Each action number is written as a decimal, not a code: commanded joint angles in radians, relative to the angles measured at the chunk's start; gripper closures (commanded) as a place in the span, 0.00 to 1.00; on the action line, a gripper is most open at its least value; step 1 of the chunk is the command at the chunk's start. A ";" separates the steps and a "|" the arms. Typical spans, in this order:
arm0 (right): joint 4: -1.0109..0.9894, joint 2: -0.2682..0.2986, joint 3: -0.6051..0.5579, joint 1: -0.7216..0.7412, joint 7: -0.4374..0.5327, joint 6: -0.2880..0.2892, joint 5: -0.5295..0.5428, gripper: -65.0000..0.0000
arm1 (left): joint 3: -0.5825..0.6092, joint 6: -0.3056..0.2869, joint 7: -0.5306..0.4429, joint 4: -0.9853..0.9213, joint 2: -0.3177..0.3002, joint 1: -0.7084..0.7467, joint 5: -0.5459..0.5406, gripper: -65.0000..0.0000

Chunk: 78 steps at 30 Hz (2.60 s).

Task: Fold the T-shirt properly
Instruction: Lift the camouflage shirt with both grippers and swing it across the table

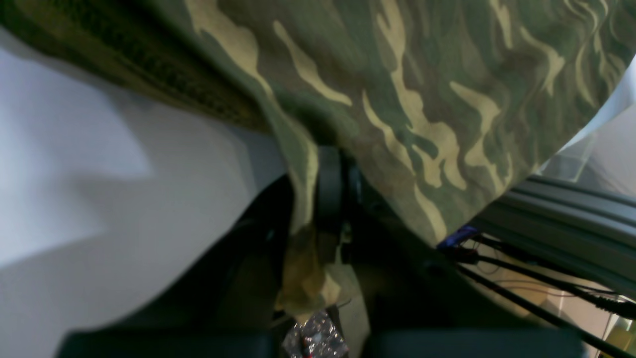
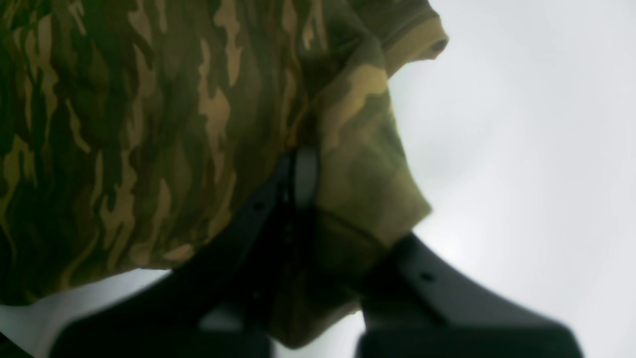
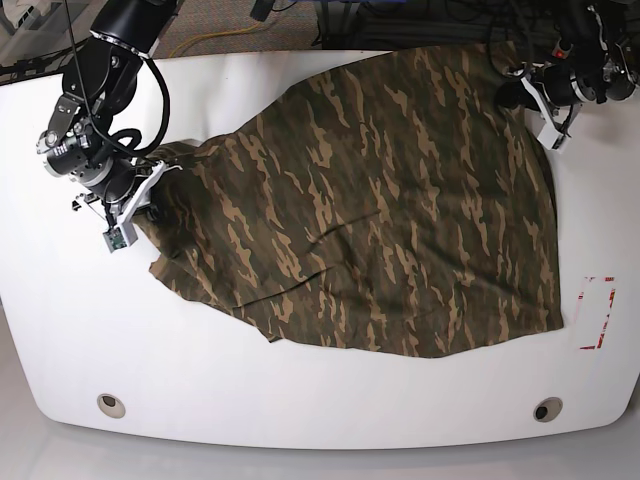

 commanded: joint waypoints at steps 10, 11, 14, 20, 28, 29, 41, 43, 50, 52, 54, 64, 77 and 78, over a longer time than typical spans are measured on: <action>0.067 0.013 0.003 -0.009 0.024 -0.001 0.014 1.00 | 0.002 0.004 0.010 0.260 -0.032 0.001 0.014 1.00; 0.066 0.013 0.003 -0.007 0.024 -0.001 0.014 1.00 | 0.003 0.004 0.010 0.283 -0.033 -0.004 0.012 1.00; 0.055 0.013 0.000 0.014 0.027 -0.001 0.006 1.00 | 0.020 0.004 0.010 0.329 -0.039 -0.062 0.009 1.00; 0.001 0.023 0.000 0.109 0.026 -0.001 0.006 1.00 | 0.029 0.004 0.051 0.336 -0.041 -0.237 0.009 1.00; -0.011 0.060 -0.007 0.290 0.024 -0.001 0.004 1.00 | 0.037 0.004 0.100 0.336 -0.039 -0.540 0.057 1.00; -0.011 0.069 -0.009 0.312 0.024 -0.001 0.004 1.00 | 0.048 0.004 0.100 0.336 -0.039 -0.572 0.071 1.00; -0.049 0.172 -0.211 0.709 0.006 -0.001 -0.094 1.00 | 0.127 0.004 0.100 0.330 -0.139 -0.980 0.114 1.00; -0.086 0.188 -0.244 0.804 0.006 -0.001 -0.106 1.00 | 0.129 0.004 0.100 0.315 -0.173 -1.070 0.114 1.00; -0.194 0.232 -0.359 1.108 0.006 -0.001 -0.106 1.00 | 0.155 0.004 0.100 0.207 -0.283 -1.371 0.112 1.00; -0.207 0.234 -0.383 1.185 0.006 -0.001 -0.106 1.00 | 0.158 0.004 0.100 0.157 -0.311 -1.462 0.109 1.00; -0.207 0.234 -0.419 1.262 0.004 -0.001 -0.106 1.00 | 0.199 0.004 0.100 0.111 -0.340 -1.548 0.109 1.00; -0.065 0.238 -0.414 1.190 -0.056 -0.001 -0.108 1.00 | 0.229 0.004 0.100 0.095 -0.348 -1.522 0.101 1.00; 0.135 0.223 -0.127 0.580 -0.060 -0.001 -0.028 1.00 | 0.222 0.004 0.128 0.266 -0.283 -1.060 -0.069 1.00; 0.135 0.215 -0.087 0.536 -0.060 -0.001 -0.006 1.00 | 0.222 0.004 0.128 0.296 -0.273 -1.003 -0.069 1.00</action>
